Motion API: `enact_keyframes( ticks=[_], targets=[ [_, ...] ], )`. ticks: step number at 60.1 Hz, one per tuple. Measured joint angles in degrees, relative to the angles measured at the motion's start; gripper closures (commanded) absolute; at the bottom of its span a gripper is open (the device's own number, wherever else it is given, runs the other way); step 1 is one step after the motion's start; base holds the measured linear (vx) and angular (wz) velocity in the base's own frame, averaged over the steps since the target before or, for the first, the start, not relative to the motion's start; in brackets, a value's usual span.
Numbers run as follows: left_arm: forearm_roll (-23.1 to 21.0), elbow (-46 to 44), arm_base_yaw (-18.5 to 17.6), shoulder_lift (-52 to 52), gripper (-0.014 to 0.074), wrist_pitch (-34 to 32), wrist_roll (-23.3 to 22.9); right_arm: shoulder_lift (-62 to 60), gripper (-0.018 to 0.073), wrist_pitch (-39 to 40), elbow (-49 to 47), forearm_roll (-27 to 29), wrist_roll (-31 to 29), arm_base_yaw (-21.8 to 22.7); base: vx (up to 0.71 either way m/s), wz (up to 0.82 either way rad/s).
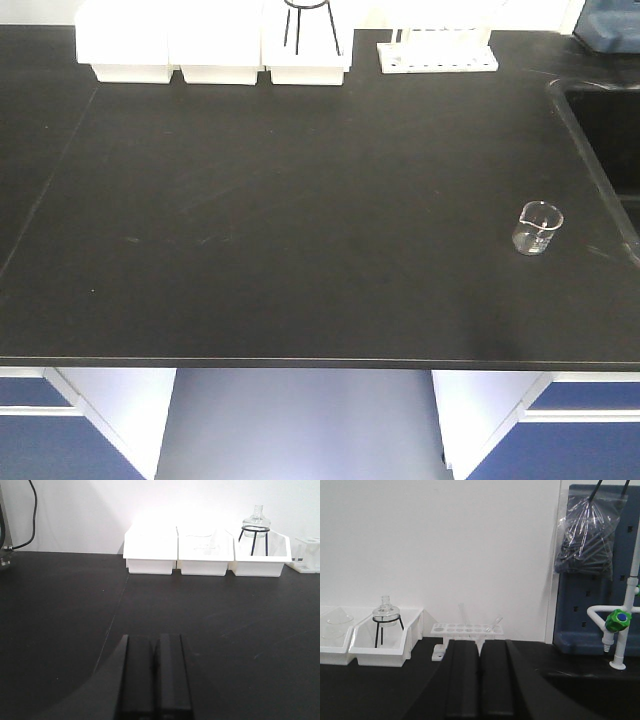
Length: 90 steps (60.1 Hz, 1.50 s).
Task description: Grab beaker and place in storage area
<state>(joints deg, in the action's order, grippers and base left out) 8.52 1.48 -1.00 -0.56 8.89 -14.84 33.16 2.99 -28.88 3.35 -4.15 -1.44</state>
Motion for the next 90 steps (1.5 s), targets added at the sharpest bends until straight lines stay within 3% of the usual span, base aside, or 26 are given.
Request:
enact_keyframes(
  ticks=[19, 31, 38, 53, 58, 71, 90],
  targets=[
    [0.0, 0.0, 0.0, 0.0, 0.0605, 0.0, 0.0, 14.3, 0.0548, 2.1, -3.1, 0.1, 0.0, 0.0, 0.00, 0.00],
    [0.0, 0.0, 0.0, 0.0, 0.0605, 0.0, 0.0, 15.6, 0.0454, 2.7, -3.1, 0.1, 0.4, 0.0, 0.00, 0.00],
    [0.0, 0.0, 0.0, 0.0, 0.0605, 0.0, 0.0, 15.6, 0.0338, 3.6, -3.1, 0.1, 0.4, 0.0, 0.00, 0.00],
    [0.0, 0.0, 0.0, 0.0, 0.0605, 0.0, 0.0, 15.6, -0.0072, 6.4, -3.1, 0.2, 1.8, 0.0, 0.00, 0.00],
    [0.0, 0.0, 0.0, 0.0, 0.0605, 0.0, 0.0, 15.6, -0.0171, 8.0, -3.1, 0.2, 2.9, 0.0, 0.00, 0.00],
    [0.0, 0.0, 0.0, 0.0, 0.0605, 0.0, 0.0, 15.6, -0.0152, 9.4, -3.1, 0.2, 3.5, 0.0, 0.00, 0.00],
    [0.0, 0.0, 0.0, 0.0, 0.0605, 0.0, 0.0, 21.1, -0.0018, 13.5, -0.3, 0.2, 5.1, 0.0, 0.00, 0.00]
  ],
)
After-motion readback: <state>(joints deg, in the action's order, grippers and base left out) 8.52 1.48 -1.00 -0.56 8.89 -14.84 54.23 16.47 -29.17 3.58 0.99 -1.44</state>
